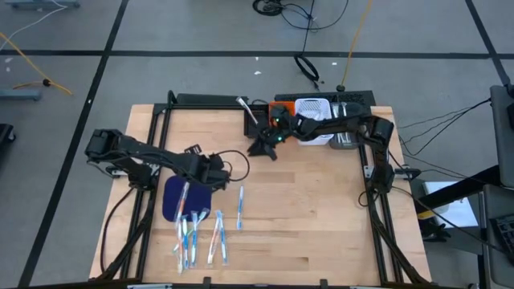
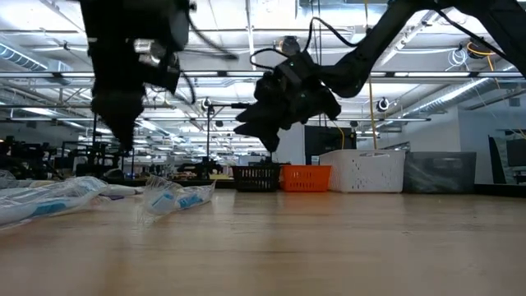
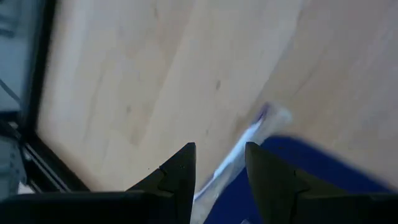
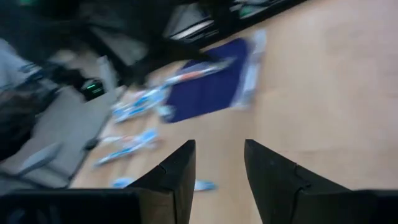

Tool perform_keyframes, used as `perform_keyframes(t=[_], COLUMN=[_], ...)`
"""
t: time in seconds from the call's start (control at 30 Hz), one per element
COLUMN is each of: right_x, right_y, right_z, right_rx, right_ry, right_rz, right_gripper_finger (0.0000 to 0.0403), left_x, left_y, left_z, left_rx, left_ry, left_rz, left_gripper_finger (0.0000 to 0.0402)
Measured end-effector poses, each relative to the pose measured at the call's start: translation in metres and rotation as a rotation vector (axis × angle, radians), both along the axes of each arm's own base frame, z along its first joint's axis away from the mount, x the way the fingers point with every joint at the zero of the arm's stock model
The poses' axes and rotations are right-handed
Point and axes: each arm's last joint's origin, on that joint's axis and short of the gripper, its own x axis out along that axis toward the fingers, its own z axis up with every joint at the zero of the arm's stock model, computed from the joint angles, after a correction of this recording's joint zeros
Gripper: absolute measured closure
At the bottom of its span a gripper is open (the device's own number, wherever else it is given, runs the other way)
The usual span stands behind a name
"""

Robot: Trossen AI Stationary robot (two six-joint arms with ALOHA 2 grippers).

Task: Pick & Place Toothbrushes
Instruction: Put the purple toothbrush into the white bin

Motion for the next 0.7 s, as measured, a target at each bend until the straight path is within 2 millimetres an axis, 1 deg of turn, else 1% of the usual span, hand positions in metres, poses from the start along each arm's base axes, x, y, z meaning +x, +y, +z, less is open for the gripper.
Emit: perform_keyframes(t=[0.1,0.2,0.27,0.37,0.53,0.63,0.7], right_x=[0.006,0.010,0.011,0.013,0.014,0.015,0.015], right_y=[0.017,0.032,0.041,0.052,0.065,0.066,0.066], right_z=[0.000,0.005,0.010,0.016,0.024,0.023,0.023], right_rx=[0.000,-0.005,-0.028,-0.052,-0.064,-0.068,-0.075], right_ry=[-0.004,-0.016,-0.039,-0.064,-0.087,-0.086,-0.089], right_rz=[0.053,0.091,0.116,0.149,0.181,0.186,0.186], right_gripper_finger=[0.0271,0.0271,0.0271,0.0271,0.0271,0.0271,0.0271], left_x=[-0.012,-0.022,-0.027,-0.032,-0.038,-0.039,-0.038], left_y=[0.013,0.022,0.026,0.032,0.038,0.040,0.041], left_z=[-0.019,-0.036,-0.045,-0.056,-0.066,-0.068,-0.069], left_rx=[-0.030,-0.103,-0.138,-0.144,-0.199,-0.221,-0.230], left_ry=[0.077,0.115,0.135,0.141,0.138,0.128,0.119], left_rz=[0.030,0.033,0.022,0.002,-0.029,-0.032,-0.027], left_gripper_finger=[0.0261,0.0261,0.0261,0.0261,0.0261,0.0262,0.0274])
